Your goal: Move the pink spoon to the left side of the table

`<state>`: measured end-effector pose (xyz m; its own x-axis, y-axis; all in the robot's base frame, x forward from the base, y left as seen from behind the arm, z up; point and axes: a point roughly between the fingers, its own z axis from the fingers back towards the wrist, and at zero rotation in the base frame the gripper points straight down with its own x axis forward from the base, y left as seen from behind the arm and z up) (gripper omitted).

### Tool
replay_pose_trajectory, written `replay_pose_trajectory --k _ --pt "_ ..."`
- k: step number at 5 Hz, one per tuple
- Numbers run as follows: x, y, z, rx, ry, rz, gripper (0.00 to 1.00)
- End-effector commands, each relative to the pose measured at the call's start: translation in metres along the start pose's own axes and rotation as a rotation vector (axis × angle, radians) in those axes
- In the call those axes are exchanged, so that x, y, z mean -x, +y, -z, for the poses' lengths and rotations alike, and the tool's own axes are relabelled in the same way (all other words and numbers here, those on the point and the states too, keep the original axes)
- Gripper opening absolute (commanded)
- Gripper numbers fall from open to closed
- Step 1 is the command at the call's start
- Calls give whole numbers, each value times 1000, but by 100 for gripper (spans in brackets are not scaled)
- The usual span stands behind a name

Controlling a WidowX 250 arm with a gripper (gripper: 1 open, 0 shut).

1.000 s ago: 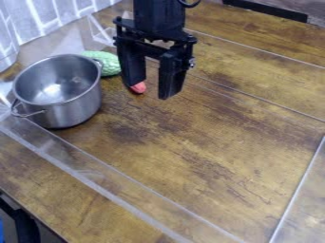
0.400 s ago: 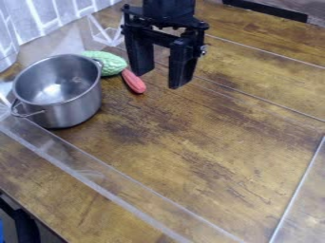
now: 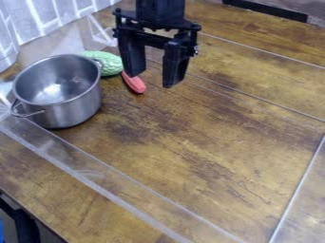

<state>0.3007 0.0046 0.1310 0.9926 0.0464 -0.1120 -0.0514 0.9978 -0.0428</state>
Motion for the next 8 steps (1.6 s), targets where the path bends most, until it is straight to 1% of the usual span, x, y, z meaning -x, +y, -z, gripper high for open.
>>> replay_pose_trajectory --k 1,2,3,4,5,7,8 --pt "-3 -22 4 -5 -16 103 100" --pt "1 -17 -3 -14 -12 158 100" --pt "9 -11 -1 -21 -9 189 100" --pt "17 -4 -2 -27 -14 215 100" --pt "7 -5 6 -42 -5 240 100" --pt "-18 -7 24 -70 6 322 100" --pt "-25 -2 39 -91 11 398 100"
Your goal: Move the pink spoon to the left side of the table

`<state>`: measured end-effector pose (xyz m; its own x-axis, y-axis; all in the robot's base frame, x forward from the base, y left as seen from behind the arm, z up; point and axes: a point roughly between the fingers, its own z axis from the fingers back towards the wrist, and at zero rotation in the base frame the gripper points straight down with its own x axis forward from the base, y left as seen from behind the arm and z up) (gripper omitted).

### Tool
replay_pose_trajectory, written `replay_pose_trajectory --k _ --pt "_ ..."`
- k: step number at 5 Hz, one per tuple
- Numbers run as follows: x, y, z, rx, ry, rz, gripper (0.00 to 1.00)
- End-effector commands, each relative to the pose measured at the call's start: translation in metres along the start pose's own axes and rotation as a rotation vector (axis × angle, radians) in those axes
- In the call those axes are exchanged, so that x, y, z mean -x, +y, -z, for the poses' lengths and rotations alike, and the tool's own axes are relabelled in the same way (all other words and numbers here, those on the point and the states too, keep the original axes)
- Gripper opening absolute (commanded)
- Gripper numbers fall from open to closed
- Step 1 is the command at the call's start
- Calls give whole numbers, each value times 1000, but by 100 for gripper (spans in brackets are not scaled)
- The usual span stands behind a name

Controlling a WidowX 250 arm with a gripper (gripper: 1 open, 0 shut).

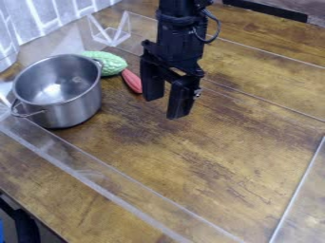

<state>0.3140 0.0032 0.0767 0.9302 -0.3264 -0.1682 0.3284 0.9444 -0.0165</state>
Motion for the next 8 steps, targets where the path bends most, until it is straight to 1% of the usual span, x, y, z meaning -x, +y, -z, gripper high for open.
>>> replay_pose_trajectory --k 1,2,3,4,5,7,8 --pt "-8 10 -3 -47 -49 96 100" --pt "-7 12 -12 -43 -53 -8 100" --pt "-6 14 -26 -40 -61 -115 100" --pt "-3 20 -38 -45 -70 -134 100" --pt "1 26 -45 -42 -90 -113 100" --pt "-1 15 -48 -43 -89 -29 100" --pt "-7 8 -47 -44 -88 55 100"
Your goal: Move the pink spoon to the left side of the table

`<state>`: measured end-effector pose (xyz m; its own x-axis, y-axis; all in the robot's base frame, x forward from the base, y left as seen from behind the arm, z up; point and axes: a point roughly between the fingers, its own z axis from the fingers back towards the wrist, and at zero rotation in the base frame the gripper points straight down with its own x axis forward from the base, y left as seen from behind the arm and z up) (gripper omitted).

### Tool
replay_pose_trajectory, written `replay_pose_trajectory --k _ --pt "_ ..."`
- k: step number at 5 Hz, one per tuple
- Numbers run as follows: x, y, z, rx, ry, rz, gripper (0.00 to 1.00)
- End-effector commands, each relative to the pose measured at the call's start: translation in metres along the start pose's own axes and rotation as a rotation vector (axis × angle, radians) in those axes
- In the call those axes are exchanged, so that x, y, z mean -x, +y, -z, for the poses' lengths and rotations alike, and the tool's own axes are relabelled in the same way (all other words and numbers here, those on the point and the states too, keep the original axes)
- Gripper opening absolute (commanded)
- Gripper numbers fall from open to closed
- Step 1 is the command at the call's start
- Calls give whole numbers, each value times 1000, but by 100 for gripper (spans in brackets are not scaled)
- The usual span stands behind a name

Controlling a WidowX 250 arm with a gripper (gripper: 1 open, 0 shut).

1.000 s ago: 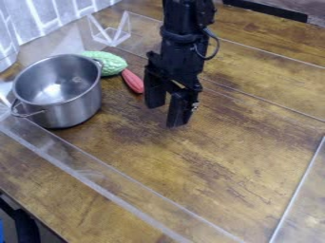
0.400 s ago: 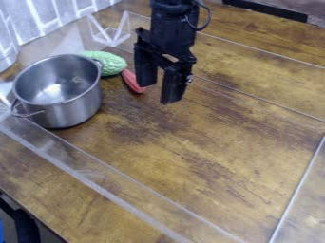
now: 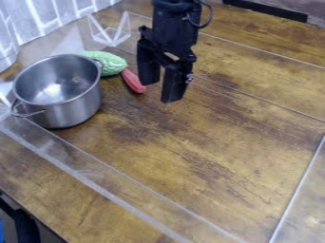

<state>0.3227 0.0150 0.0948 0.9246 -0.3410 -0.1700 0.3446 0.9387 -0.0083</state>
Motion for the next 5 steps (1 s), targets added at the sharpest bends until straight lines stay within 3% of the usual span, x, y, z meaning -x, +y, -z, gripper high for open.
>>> replay_pose_trajectory --k 1,3,5 --pt "-11 -12 -26 -33 -89 116 100" --pt "-1 -30 -32 39 -99 70 100" --pt "0 -31 -29 67 -98 33 100"
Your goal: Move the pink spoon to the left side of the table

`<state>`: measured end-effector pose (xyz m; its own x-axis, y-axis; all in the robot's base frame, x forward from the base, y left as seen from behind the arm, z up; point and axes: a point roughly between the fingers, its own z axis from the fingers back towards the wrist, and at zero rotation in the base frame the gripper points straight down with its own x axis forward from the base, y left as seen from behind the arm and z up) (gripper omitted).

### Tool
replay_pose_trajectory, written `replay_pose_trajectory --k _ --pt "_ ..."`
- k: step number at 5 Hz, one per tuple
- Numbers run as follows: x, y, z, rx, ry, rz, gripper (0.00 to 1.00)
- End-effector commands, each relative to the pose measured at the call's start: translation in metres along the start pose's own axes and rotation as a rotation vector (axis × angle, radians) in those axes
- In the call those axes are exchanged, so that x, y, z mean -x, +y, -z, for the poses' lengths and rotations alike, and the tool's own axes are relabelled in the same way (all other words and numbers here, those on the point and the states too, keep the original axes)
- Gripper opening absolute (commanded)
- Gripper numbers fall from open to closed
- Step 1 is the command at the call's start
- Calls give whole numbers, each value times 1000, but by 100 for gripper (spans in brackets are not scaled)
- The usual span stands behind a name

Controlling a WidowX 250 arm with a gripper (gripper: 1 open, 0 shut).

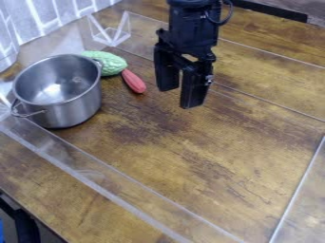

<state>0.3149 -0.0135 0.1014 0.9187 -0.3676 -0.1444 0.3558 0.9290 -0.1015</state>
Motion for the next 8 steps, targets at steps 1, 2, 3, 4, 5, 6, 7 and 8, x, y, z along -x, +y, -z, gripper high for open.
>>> replay_pose_trajectory --k 1,2,3,4,5,6,7,8 --pt "0 -5 -18 -19 -69 10 100" --pt "-5 -3 -14 -14 -62 4 100" --pt "-2 1 -9 -14 -57 2 100" --pt "3 4 1 -12 -33 73 100" --pt "10 14 5 -32 -13 168 100" --pt "17 23 2 -36 0 149 100" --pt "24 31 0 -40 6 106 100" --pt "24 36 1 -48 13 73 100"
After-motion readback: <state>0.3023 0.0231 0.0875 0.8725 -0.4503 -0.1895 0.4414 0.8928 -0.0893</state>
